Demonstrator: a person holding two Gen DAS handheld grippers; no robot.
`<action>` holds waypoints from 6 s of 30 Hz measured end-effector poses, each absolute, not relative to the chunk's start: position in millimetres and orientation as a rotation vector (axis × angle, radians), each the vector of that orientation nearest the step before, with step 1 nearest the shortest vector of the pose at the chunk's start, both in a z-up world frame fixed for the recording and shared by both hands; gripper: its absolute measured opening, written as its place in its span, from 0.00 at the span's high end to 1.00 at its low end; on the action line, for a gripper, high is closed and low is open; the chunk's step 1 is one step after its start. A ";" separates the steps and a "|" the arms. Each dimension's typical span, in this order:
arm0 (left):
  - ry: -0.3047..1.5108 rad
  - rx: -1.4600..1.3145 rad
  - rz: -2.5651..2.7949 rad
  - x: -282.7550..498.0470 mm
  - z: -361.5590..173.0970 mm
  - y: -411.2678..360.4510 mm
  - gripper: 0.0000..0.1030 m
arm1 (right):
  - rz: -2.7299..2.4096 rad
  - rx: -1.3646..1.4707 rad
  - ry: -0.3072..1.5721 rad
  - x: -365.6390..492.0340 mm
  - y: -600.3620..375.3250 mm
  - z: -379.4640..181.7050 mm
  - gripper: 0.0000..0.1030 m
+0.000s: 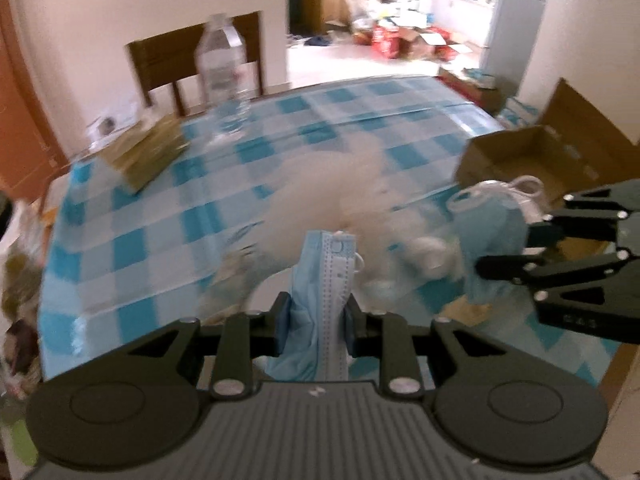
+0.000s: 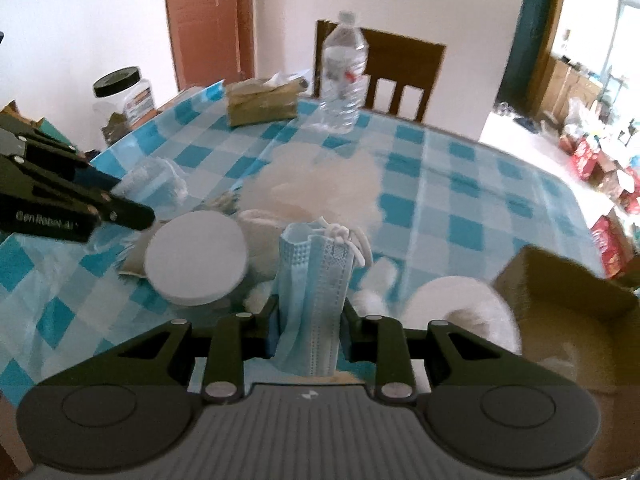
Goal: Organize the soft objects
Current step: 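Carry both blue masks into the cardboard box and open both tools, then move both empty tools back over the table, then move the left tool to the brown sachet while the right tool approaches the crumpled beige cloth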
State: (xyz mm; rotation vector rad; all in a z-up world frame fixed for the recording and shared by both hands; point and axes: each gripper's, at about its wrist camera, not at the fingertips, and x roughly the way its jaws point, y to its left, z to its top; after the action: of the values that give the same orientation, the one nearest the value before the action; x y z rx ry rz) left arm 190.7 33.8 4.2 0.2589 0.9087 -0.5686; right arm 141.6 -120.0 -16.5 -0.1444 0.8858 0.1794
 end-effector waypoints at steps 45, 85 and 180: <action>0.736 0.364 -0.781 202.6 14.5 -288.4 0.09 | -0.146 -0.054 0.905 87.3 -380.3 -18.3 0.68; 0.766 0.278 -0.567 106.4 -10.4 -122.1 0.03 | -0.184 0.028 0.824 59.7 -367.7 -17.8 0.00; 1.037 0.199 -0.316 147.0 -107.6 64.9 0.02 | 0.257 -0.108 1.086 116.5 -142.8 -121.9 0.00</action>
State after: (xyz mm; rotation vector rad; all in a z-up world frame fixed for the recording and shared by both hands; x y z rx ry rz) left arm 147.0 64.9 -107.6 0.1991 1.0365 -0.3164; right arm 116.5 -142.8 -121.9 -0.1080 1.0864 0.2569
